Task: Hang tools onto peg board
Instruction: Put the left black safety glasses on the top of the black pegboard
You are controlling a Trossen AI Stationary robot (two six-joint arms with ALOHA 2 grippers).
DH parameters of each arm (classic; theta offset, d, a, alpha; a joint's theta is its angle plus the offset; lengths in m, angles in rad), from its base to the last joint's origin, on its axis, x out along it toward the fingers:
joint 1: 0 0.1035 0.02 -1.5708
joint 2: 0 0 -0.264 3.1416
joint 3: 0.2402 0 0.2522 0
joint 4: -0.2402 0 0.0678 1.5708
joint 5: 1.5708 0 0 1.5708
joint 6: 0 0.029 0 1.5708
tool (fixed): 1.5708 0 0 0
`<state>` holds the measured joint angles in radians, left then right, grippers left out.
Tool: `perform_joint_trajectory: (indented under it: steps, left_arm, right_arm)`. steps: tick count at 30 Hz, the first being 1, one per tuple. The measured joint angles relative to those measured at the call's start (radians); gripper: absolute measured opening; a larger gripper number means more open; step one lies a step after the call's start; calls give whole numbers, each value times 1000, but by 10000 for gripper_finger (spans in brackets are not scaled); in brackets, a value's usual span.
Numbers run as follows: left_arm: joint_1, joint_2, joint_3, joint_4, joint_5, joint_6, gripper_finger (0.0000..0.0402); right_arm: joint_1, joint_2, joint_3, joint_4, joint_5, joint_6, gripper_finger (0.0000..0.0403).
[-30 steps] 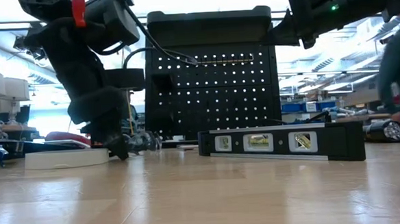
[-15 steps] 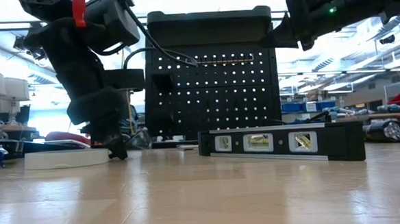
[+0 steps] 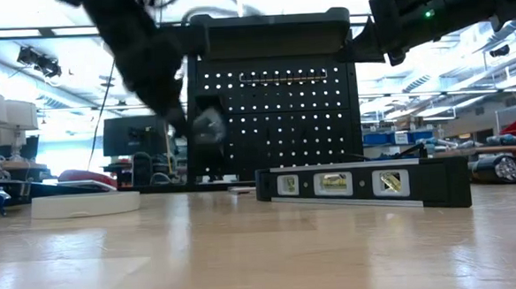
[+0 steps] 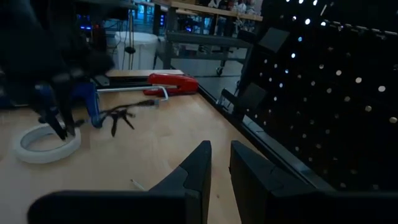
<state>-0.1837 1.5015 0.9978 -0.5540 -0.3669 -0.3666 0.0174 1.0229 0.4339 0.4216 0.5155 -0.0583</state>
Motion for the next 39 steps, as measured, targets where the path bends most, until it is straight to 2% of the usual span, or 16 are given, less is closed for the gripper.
perform_joint_trajectory:
  steps: [4, 11, 19, 23, 31, 39]
  left_arm:
    - [31, -96, 48, 1, 44, 116, 12]
    - [137, -241, 129, 30, 53, 264, 12]
    - [277, -246, 284, 98, 232, 442, 12]
    - [331, -245, 356, 145, 277, 494, 12]
    - [445, -248, 426, 299, 408, 492, 12]
    - [598, -247, 429, 475, 541, 359, 12]
  right_arm:
    - [0, 0, 0, -1, 0, 10, 66]
    - [0, 0, 0, 6, 0, 37, 62]
    - [0, 0, 0, 7, 0, 63, 62]
    - [1, 0, 0, 6, -1, 76, 59]
    - [4, 0, 0, 10, -10, 101, 60]
    - [33, 0, 0, 10, -11, 108, 57]
